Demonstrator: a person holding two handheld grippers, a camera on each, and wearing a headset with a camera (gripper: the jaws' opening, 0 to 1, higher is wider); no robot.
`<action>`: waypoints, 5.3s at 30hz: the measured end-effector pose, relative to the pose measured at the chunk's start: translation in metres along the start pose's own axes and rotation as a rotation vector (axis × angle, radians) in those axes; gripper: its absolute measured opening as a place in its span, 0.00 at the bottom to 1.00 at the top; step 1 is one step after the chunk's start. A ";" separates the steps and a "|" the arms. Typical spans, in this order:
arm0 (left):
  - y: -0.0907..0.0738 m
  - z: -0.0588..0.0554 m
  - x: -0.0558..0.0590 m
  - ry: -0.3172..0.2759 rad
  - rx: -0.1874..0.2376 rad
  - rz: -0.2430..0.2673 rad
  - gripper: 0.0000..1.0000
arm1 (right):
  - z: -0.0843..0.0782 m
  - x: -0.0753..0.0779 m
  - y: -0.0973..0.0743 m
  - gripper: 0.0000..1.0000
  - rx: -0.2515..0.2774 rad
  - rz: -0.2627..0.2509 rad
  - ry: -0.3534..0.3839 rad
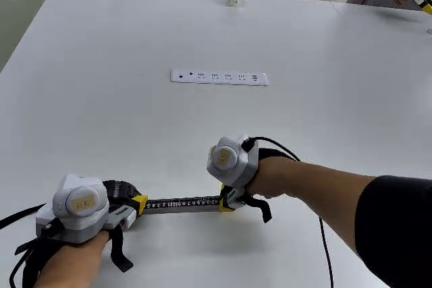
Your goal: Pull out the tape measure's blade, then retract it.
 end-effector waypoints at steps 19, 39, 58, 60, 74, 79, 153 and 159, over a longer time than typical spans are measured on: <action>0.001 0.001 -0.001 -0.005 -0.007 -0.004 0.60 | 0.006 -0.001 0.001 0.10 -0.001 0.003 0.003; 0.000 0.000 -0.001 -0.009 -0.010 -0.007 0.60 | 0.011 -0.002 0.002 0.10 0.005 0.003 0.008; 0.001 0.000 -0.001 -0.011 -0.013 -0.009 0.60 | 0.016 -0.003 0.004 0.10 0.007 0.007 0.007; 0.001 0.000 -0.001 -0.012 -0.013 -0.010 0.60 | 0.017 -0.004 0.004 0.10 0.007 0.007 0.004; 0.001 0.000 -0.001 -0.014 -0.018 -0.011 0.60 | 0.021 -0.005 0.006 0.10 0.011 0.005 0.007; 0.001 0.000 -0.001 -0.015 -0.017 -0.011 0.60 | 0.022 -0.005 0.006 0.10 0.012 0.004 0.008; 0.002 0.000 -0.001 -0.026 -0.024 -0.023 0.60 | 0.040 -0.008 0.012 0.10 0.038 0.012 -0.006; 0.002 0.000 -0.001 -0.028 -0.025 -0.024 0.60 | 0.042 -0.009 0.012 0.10 0.038 0.012 -0.016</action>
Point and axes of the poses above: the centre of the closed fingertips' face, and the gripper's own axes: y roughly forward along the fingers, x roughly to its right, z roughly out of its top, the point moved 6 cm from there along -y, roughly backward along the fingers, and after that the axes turned 1 degree about y, right-handed, at the moved point
